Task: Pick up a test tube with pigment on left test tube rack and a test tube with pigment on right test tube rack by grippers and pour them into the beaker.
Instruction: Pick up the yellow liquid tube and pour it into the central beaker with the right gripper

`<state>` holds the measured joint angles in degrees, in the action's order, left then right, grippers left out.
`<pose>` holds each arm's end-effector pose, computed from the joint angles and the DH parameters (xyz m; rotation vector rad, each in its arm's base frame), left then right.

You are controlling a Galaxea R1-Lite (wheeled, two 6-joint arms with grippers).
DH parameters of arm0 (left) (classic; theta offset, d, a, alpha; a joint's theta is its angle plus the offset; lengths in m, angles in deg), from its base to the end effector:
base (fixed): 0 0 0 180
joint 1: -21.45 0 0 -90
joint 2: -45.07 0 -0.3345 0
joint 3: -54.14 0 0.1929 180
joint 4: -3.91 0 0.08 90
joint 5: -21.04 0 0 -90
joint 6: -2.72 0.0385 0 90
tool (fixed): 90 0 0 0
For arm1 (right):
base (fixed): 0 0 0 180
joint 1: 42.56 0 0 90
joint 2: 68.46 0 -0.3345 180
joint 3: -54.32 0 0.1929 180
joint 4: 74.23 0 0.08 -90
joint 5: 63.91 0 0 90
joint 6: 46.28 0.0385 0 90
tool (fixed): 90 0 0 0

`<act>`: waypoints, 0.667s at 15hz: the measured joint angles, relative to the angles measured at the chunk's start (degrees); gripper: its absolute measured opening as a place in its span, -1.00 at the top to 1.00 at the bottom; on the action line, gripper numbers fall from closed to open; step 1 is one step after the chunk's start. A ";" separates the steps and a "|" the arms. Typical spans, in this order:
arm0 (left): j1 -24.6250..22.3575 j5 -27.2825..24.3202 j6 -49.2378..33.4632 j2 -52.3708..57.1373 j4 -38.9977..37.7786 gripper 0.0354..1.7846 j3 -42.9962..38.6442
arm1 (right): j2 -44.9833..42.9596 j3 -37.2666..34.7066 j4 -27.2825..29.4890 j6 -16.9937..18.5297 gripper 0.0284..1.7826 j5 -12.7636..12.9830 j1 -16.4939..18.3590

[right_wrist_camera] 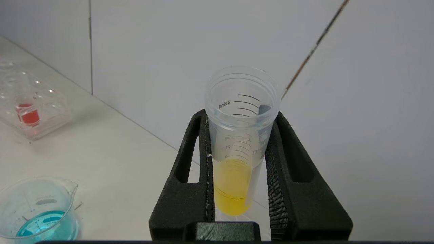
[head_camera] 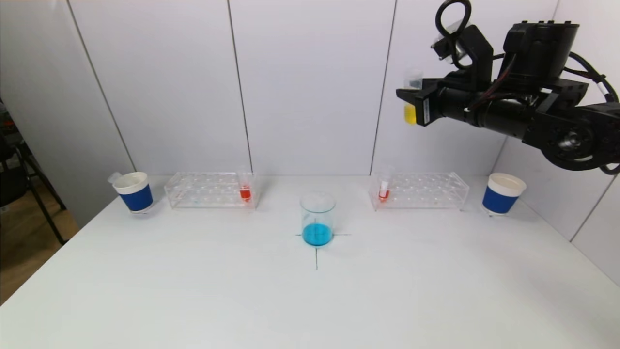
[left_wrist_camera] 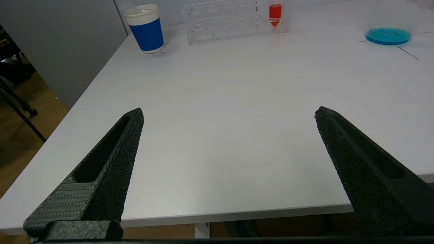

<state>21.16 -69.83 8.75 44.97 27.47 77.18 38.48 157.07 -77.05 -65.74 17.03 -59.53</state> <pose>-0.0384 -0.0008 0.0745 0.1051 0.0103 -0.0107 0.3883 0.1248 0.3031 -0.3354 -0.0533 0.4540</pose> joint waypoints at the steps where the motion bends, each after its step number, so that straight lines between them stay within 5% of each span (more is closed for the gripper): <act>1: 0.00 0.00 -0.02 0.00 0.00 -0.98 0.00 | 0.72 0.35 -0.13 -1.93 0.47 -1.99 -0.37; 10: -0.01 0.00 -0.06 0.00 -0.01 -0.98 0.00 | 11.52 7.79 0.11 -15.69 0.47 -16.96 -2.01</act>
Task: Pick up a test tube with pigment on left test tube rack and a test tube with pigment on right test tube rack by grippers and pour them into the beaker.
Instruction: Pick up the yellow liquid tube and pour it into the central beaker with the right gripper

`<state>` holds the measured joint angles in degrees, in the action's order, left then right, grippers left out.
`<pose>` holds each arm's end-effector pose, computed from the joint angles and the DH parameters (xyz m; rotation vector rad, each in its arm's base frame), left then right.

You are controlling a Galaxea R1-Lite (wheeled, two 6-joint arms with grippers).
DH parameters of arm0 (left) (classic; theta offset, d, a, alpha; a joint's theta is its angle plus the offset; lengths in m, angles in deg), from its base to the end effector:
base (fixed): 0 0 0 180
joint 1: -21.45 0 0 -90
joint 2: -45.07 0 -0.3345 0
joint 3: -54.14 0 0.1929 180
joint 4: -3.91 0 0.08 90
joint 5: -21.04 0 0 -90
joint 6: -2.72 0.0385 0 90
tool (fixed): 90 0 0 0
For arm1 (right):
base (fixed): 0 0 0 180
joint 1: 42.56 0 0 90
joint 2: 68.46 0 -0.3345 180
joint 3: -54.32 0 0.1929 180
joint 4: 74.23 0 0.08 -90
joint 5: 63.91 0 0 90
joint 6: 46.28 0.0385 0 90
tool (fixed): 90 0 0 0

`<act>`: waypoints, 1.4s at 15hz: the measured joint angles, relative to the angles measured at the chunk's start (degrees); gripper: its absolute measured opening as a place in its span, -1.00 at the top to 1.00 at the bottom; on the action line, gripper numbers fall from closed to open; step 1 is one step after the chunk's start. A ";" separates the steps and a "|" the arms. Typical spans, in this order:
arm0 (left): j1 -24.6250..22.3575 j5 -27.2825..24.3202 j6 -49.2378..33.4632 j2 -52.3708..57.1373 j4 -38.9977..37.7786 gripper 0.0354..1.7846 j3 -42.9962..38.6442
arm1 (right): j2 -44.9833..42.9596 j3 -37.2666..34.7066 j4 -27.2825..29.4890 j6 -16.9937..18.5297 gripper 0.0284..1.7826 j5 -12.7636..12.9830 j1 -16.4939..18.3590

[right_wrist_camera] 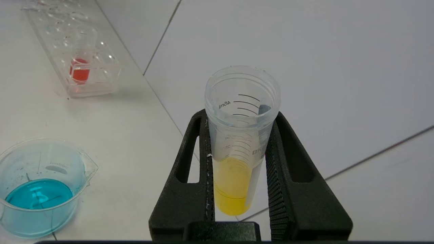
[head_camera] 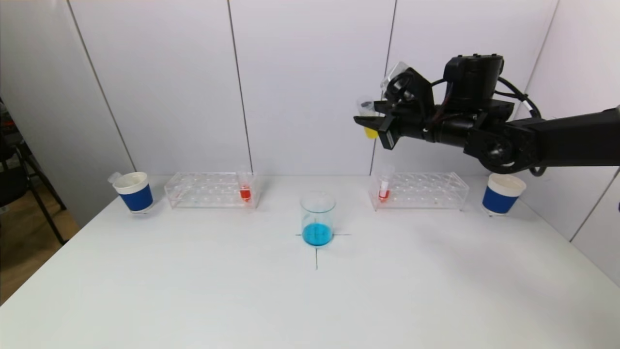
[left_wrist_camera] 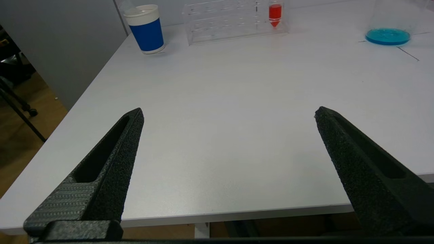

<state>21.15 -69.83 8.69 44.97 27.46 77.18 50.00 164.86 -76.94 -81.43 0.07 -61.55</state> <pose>-0.0384 -0.0008 0.0745 0.1041 0.0101 -0.0105 0.4338 0.1671 0.2571 -0.5751 -0.1505 0.7880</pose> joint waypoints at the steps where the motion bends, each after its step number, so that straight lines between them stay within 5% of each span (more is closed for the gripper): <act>1: 0.01 0.00 0.02 0.00 0.00 -0.98 0.00 | 1.35 0.26 -0.11 -1.93 0.47 -1.24 -0.04; 8: 0.00 0.00 0.04 0.00 0.01 -0.98 0.00 | 8.02 0.52 -0.77 -17.30 0.47 -7.12 -0.11; 17: 0.00 0.00 -0.02 0.00 -0.02 -0.98 0.00 | 14.19 -0.99 -12.57 -25.19 0.47 -7.14 -4.17; 21: 0.00 0.00 0.02 0.00 -0.05 -0.98 0.00 | 14.80 -3.50 -18.52 -32.44 0.47 -5.99 -4.86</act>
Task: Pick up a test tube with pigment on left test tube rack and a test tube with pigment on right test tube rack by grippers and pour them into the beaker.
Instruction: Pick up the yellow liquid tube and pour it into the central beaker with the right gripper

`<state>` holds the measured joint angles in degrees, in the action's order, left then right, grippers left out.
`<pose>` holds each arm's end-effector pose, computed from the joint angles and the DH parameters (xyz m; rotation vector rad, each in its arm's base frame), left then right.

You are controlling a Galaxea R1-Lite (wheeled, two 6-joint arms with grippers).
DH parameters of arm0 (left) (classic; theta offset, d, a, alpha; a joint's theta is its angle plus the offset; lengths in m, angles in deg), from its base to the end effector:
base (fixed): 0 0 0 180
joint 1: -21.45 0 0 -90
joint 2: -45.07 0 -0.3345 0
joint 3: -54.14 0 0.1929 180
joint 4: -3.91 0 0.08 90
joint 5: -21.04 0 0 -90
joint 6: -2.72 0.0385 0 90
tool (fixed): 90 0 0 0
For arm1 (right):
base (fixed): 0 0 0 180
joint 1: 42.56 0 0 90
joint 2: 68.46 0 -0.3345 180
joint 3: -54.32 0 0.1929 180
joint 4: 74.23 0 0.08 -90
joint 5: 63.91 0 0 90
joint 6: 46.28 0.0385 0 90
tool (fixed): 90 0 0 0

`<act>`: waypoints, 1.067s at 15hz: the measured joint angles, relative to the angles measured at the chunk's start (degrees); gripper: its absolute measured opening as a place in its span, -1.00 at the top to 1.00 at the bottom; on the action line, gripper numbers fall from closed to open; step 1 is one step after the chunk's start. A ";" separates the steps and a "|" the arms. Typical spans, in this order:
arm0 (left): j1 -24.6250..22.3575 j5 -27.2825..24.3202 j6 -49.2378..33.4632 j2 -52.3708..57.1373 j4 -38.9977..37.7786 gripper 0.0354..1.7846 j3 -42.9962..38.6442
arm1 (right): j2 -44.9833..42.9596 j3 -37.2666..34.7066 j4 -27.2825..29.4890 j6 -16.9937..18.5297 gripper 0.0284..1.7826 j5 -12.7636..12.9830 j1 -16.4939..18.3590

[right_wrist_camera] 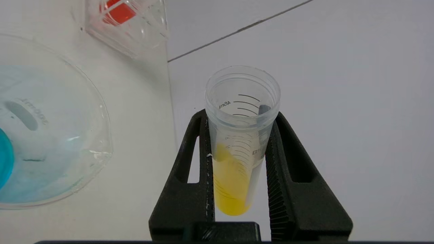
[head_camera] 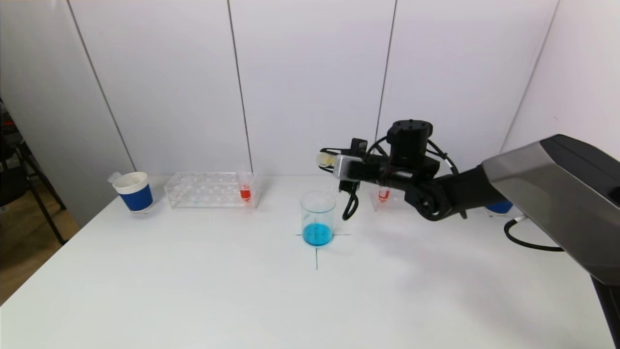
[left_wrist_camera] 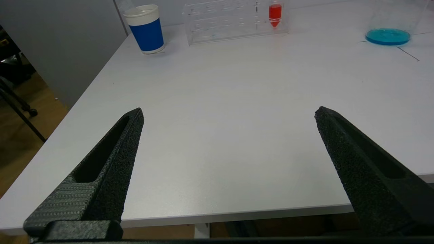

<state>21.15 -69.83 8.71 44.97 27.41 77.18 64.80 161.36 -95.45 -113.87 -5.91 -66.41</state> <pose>-0.0384 -0.0008 0.0746 0.1044 0.0092 -0.0105 0.4623 0.2267 0.1486 -1.0733 -0.4924 0.9076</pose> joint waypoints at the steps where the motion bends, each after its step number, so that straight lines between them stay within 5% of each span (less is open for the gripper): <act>1: 0.04 0.00 0.01 0.00 0.02 -0.98 0.00 | 0.09 -0.90 -1.71 -1.95 0.47 0.30 -0.05; 16: 0.00 -0.02 0.01 0.00 0.05 -0.98 0.00 | -0.41 -11.07 -16.74 -15.90 0.47 2.77 -0.07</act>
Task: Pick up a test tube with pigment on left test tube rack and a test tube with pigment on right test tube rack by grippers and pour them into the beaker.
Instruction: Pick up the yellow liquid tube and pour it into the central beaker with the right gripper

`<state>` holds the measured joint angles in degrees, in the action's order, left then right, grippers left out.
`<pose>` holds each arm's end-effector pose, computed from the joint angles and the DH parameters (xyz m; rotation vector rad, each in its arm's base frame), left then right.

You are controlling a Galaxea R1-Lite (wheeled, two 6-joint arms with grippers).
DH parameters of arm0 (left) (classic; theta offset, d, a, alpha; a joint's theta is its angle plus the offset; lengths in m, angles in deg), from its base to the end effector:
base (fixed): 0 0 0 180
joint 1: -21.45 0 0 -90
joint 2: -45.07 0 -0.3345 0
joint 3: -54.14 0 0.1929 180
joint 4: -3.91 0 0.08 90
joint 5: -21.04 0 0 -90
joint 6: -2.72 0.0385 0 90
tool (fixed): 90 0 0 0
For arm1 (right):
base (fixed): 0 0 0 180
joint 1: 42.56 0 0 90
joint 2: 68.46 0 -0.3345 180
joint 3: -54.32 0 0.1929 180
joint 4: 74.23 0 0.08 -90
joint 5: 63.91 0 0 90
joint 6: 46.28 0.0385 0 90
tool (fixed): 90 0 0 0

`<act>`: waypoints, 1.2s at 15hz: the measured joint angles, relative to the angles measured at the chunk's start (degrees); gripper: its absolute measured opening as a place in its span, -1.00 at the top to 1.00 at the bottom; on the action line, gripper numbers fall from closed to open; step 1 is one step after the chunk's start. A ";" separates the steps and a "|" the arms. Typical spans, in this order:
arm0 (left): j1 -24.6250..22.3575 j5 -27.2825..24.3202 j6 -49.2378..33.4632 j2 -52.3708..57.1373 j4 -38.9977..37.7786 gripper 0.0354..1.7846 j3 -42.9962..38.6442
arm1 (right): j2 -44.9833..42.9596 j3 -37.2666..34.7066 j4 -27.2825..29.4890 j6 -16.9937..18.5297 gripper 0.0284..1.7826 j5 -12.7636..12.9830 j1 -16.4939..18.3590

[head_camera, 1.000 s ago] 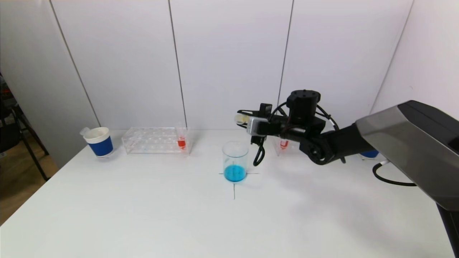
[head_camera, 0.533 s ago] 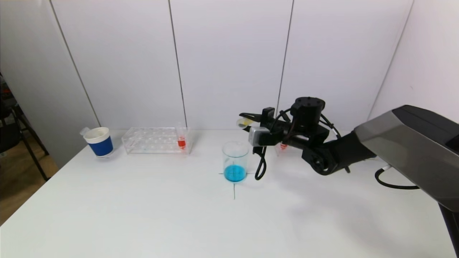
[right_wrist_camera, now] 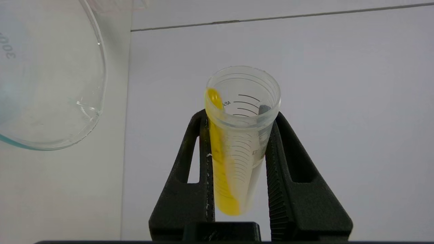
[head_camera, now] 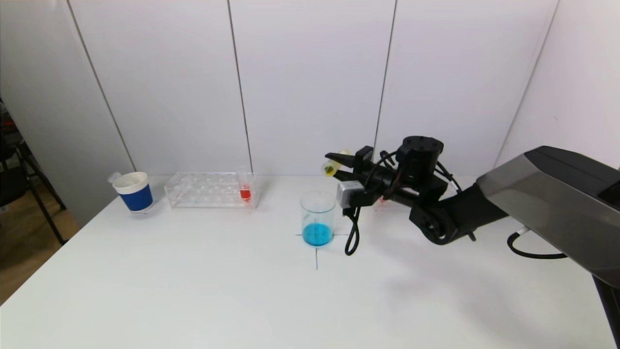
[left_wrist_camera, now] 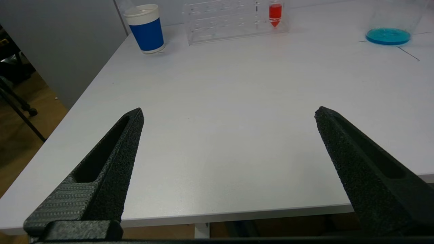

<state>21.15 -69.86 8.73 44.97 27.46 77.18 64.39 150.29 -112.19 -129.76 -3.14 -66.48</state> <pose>-0.0384 -0.0008 0.0745 0.1048 0.0101 -0.0110 0.4452 0.2180 0.1316 -1.3442 -0.6879 0.7391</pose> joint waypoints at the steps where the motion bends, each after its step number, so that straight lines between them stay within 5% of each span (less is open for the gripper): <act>1: 0.00 0.02 0.00 0.00 0.00 -0.98 0.00 | 0.02 -0.09 -0.02 -0.56 0.47 0.05 -0.15; 18: 0.00 0.02 -0.01 0.00 0.00 -0.98 0.00 | 0.06 -0.04 0.45 -8.77 0.47 1.65 -0.61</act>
<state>21.15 -69.83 8.71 44.97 27.46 77.18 64.45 150.26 -111.74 -138.53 -1.50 -67.09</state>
